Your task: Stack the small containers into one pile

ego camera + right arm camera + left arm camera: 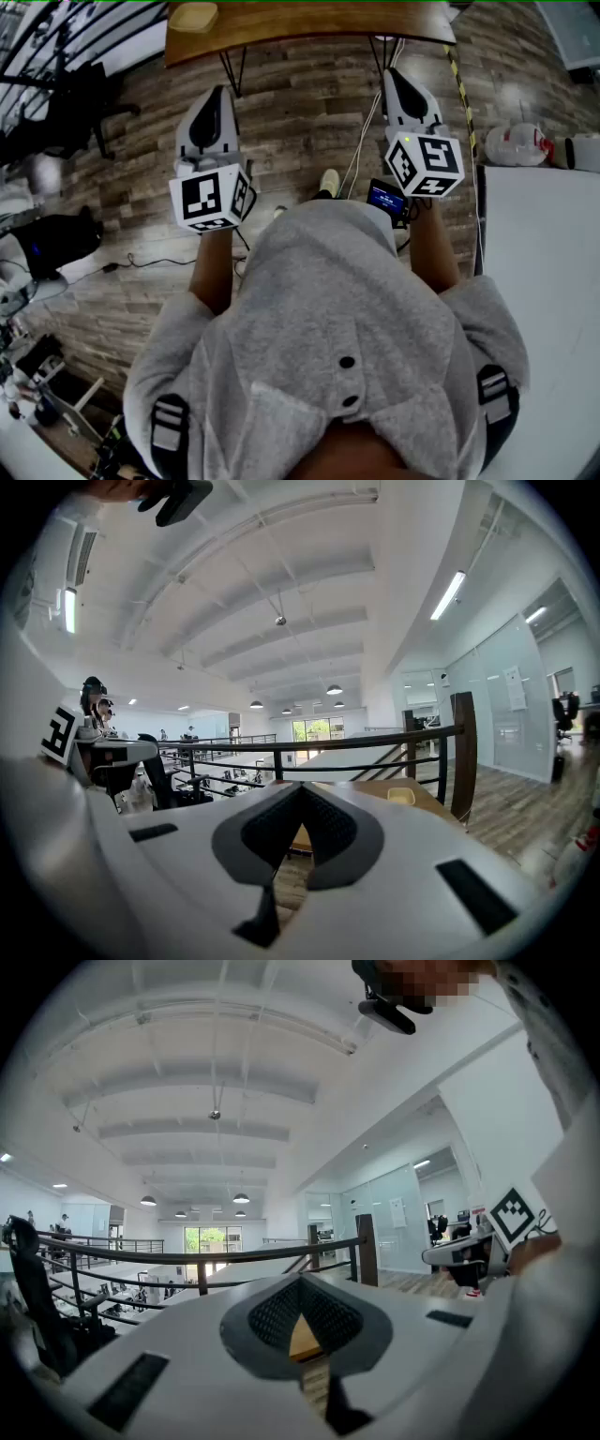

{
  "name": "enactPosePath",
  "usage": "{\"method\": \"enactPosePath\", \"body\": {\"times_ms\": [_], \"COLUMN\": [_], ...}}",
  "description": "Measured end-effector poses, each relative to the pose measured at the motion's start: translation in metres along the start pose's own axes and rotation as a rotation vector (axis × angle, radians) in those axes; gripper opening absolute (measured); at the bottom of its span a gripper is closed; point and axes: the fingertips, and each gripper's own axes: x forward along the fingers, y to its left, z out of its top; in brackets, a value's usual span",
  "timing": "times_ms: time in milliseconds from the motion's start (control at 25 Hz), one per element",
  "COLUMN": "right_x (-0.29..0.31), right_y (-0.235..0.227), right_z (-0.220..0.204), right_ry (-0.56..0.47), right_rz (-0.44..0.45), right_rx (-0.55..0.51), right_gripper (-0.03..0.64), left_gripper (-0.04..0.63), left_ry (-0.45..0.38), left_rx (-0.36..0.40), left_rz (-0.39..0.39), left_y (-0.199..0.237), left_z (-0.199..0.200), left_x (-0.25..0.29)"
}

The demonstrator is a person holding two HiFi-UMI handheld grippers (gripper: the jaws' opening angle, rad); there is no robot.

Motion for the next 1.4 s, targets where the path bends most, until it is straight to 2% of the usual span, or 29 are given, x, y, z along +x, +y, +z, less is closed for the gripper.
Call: {"method": "enactPosePath", "body": {"times_ms": [200,560,720,920,1280,1400], "right_x": [0.01,0.018,0.03,0.04,0.048,0.05], "right_y": [0.002,-0.019,-0.033,-0.042,-0.054,-0.053], "right_z": [0.003,0.008,-0.003,-0.007,-0.013,-0.012], "right_ry": [0.005,-0.033,0.003,0.017,0.029,0.033], "right_rz": [-0.007,0.018,0.065,0.133,0.151,0.153], "right_rx": [-0.025,-0.009,0.023,0.03,0.024,0.008], "right_gripper": [0.009,0.009,0.009,0.009,0.009,0.009], "left_gripper": [0.014,0.014,0.014,0.014,0.014,0.014], "left_ry": [-0.007,0.015,0.028,0.047,0.047,0.04], "left_rx": [-0.023,-0.003,-0.01,-0.055,-0.048,-0.018], "left_rz": [-0.033,-0.008,0.004,0.022,0.014,0.019], "left_y": [0.003,-0.007,-0.015,-0.021,-0.038,-0.039], "left_z": [0.003,0.004,0.002,-0.003,-0.001,0.002], "left_x": [0.007,0.024,0.036,0.048,0.061,0.063]}}
